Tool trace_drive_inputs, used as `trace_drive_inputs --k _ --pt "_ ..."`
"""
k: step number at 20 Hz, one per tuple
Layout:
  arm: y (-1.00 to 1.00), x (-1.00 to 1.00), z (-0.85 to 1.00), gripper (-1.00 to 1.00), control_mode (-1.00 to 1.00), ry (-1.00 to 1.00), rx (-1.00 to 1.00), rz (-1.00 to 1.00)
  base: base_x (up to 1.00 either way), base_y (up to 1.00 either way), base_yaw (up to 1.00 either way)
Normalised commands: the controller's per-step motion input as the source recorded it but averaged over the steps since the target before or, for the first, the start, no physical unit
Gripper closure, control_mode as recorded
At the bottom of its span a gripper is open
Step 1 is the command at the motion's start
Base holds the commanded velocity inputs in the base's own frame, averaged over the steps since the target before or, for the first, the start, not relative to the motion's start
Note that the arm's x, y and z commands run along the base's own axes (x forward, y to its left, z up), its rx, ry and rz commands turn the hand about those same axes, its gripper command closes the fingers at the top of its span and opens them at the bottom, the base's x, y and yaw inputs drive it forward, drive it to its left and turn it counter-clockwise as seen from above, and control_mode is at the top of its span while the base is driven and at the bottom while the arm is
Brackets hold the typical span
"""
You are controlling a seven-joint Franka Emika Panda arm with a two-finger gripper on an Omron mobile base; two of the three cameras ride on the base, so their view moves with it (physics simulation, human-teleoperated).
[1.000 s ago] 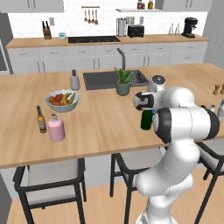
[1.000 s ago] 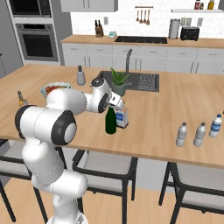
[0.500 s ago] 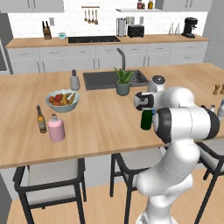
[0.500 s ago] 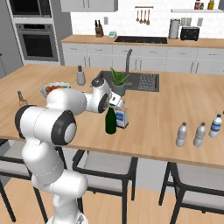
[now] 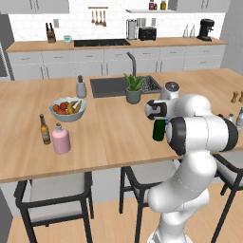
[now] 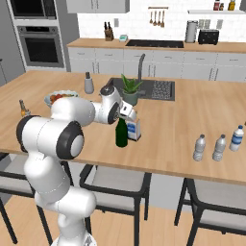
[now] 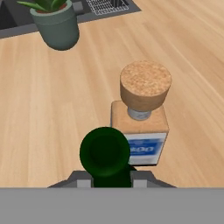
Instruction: Move the plastic bottles in the middle to the plastics group, and the glass bottles in the middle to the glass group.
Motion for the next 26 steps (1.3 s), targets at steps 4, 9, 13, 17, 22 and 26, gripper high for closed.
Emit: trace_drive_inputs --k 4,9,13,17,22,26 --pt "0.04 -0.24 0.19 1.0 -1.0 0.0 0.01 0.02 0.0 0.0 0.0" --pt "0.41 -0.52 0.46 1.0 -1.0 -0.04 0.02 0.08 0.0 0.0 0.0" --pt "0.84 -0.35 0.25 1.0 -1.0 -0.05 0.0 0.15 0.0 0.0 0.0" --pt "1.0 -0.23 0.12 1.0 -1.0 -0.02 0.0 0.24 0.0 0.0 0.0" --pt "0.97 -0.05 0.14 1.0 -1.0 0.0 0.0 0.36 0.0 0.0 0.0" --pt "0.81 0.11 0.19 1.0 -1.0 0.0 0.0 0.41 0.0 0.0 0.0"
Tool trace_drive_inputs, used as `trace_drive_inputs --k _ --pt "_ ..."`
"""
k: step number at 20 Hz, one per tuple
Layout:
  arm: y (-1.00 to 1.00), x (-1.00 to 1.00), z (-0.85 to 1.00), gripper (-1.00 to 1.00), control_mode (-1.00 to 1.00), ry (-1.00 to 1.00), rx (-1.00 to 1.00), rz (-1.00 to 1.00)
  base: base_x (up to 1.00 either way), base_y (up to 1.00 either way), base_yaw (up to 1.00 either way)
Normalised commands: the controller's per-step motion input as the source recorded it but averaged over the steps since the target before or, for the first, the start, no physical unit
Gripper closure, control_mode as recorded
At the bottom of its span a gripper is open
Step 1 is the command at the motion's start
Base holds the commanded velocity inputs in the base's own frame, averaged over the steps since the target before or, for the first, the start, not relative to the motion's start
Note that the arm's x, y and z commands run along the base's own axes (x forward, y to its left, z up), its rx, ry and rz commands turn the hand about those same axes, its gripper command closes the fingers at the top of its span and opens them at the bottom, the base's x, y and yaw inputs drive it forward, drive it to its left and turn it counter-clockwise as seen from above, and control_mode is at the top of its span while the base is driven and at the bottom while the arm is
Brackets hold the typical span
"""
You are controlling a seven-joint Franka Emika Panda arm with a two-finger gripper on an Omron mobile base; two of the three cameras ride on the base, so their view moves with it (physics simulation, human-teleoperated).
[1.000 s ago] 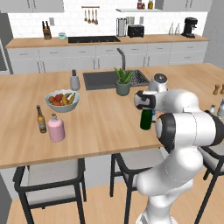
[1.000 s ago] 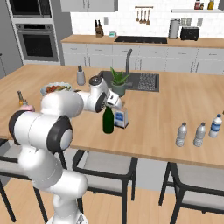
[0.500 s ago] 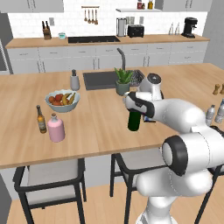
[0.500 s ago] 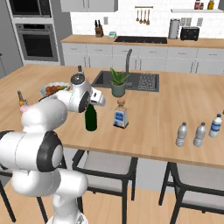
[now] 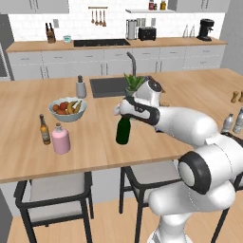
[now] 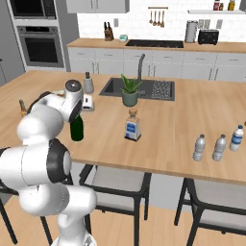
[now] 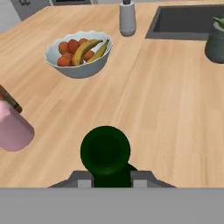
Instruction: Move the plastic bottles in the middle to the plastics group, and the glass bottles in the middle to the glass group.
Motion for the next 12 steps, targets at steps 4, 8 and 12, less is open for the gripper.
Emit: trace_drive_inputs --k 4,8,12 --pt "0.56 0.11 0.13 1.0 -1.0 0.0 0.0 0.31 0.0 0.0 0.0" --pt "0.43 0.0 0.0 1.0 -1.0 -0.08 0.0 0.19 0.0 0.0 0.0" --pt "0.36 0.0 0.0 1.0 -1.0 -0.13 0.0 0.14 0.0 0.0 0.0"
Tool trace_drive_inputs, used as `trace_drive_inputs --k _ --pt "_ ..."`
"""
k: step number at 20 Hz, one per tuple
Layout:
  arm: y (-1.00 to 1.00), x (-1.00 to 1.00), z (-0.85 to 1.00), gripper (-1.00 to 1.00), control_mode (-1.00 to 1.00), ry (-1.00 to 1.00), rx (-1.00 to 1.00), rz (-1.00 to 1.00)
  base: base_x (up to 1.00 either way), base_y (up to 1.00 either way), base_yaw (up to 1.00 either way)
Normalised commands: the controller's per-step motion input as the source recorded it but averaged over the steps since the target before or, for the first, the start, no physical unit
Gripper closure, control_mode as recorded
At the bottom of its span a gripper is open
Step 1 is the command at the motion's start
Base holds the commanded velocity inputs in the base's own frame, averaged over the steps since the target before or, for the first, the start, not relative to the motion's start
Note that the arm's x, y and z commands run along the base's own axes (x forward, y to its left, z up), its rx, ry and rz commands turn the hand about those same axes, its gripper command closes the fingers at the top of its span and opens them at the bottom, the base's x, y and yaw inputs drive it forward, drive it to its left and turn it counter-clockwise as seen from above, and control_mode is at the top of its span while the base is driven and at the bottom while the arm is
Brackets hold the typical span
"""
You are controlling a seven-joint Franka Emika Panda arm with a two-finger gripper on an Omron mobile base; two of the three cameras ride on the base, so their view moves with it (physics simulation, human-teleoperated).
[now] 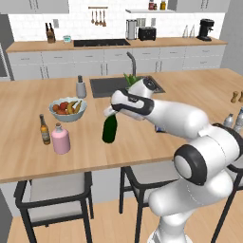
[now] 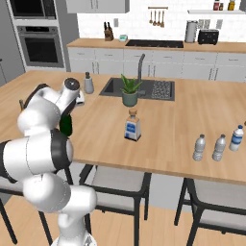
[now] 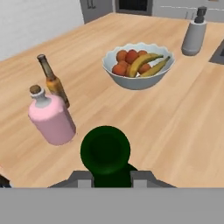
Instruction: Move the plastic bottles in the middle to the plastics group, and the glass bottles in the middle to the glass group.
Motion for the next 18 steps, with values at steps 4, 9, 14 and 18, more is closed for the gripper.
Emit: trace_drive_inputs --k 4,9,14,18 --pt "0.44 0.0 0.0 1.0 -1.0 -0.12 0.0 0.15 0.0 0.0 0.0" --pt "0.63 0.0 0.0 1.0 -1.0 -0.03 -0.01 0.21 0.0 0.0 0.0" --pt "0.42 0.0 0.0 1.0 -1.0 0.0 -0.04 0.17 0.0 0.0 0.0" --pt "0.1 0.04 0.0 1.0 -1.0 -0.02 0.0 0.09 0.0 0.0 0.0"
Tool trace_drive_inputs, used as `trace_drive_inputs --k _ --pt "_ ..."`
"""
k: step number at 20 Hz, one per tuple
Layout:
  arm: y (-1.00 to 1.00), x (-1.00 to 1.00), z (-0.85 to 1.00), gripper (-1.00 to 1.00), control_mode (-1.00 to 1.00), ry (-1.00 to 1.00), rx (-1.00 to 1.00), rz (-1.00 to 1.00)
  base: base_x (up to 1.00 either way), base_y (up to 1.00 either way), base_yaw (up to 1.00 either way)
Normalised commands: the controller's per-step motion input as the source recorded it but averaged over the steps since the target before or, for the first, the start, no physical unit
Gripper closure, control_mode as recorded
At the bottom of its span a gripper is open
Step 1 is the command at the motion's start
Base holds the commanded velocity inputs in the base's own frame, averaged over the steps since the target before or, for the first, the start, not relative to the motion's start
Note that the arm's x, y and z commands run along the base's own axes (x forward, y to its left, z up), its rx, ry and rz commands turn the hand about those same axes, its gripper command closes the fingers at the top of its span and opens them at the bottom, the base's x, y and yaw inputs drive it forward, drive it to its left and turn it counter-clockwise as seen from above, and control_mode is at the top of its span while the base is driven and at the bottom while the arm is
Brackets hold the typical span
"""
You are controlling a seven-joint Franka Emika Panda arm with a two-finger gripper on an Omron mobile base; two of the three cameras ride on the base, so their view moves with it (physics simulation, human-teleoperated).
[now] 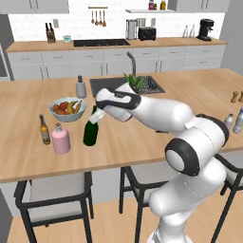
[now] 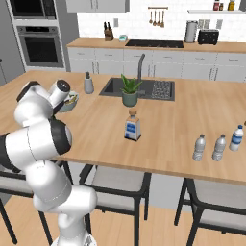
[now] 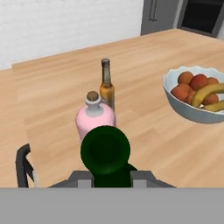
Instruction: Move the plastic bottles in the middle to the plastics group, and the glass bottles in the middle to the glass group.
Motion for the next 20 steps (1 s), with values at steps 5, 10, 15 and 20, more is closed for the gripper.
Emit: trace_drive_inputs --k 5,10,15,20 --pt "0.31 0.02 0.0 1.0 -1.0 -0.02 0.0 0.12 0.0 0.0 0.0" --pt "0.27 0.0 0.0 1.0 -1.0 -0.01 -0.01 0.11 0.0 0.0 0.0" --pt "0.05 0.0 0.0 1.0 -1.0 -0.01 -0.05 0.04 0.0 0.0 0.0" --pt "0.0 0.0 0.05 1.0 -1.0 0.0 -0.11 0.0 0.0 0.0 0.0"
